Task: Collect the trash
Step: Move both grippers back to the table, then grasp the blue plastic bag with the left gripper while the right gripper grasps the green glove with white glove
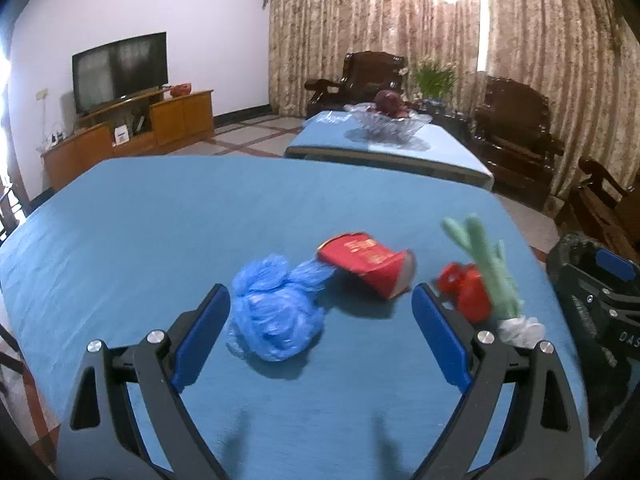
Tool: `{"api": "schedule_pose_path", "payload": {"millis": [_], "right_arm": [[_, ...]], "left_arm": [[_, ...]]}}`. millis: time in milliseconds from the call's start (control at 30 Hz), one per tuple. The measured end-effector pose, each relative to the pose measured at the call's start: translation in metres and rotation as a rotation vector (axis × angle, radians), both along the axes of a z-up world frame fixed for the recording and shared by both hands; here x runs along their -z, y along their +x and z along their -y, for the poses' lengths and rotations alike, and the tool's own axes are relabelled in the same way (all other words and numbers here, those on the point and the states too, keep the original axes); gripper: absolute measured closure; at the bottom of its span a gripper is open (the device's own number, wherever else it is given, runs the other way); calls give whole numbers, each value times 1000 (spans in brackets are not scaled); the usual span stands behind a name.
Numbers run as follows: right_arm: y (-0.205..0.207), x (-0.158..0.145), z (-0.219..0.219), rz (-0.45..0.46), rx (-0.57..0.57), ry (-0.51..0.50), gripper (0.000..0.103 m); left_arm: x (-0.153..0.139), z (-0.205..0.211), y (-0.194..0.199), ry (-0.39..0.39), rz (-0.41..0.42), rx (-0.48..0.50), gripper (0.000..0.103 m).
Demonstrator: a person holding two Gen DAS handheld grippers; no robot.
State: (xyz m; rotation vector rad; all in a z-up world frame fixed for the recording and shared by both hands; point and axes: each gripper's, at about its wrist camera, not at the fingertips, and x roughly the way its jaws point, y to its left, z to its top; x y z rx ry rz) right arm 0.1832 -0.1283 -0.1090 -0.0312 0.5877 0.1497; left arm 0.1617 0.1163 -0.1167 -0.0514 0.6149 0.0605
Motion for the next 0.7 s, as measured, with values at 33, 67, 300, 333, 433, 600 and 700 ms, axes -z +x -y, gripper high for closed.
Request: {"api": "schedule_pose_path", "payload": {"millis": [33, 67, 300, 333, 433, 600, 700], "right_arm": [[2, 2, -2, -6, -2, 2, 9], [4, 4, -2, -11, -5, 2, 10], [15, 16, -12, -25, -8, -15, 10], [16, 19, -14, -29, -8, -17, 10], [21, 27, -17, -54, -17, -23, 13], [28, 41, -24, -93, -38, -38, 18], [33, 48, -26, -123, -50, -35, 21]], "left_arm": [[3, -1, 3, 2, -8, -7, 14], [6, -3, 5, 4, -13, -12, 14], [31, -16, 26, -15, -68, -37, 14], [33, -18, 29, -18, -74, -40, 14], [41, -22, 38, -29, -92, -45, 14], [51, -27, 56, -81, -159, -37, 23], [58, -32, 61, -107, -191, -50, 39]]}}
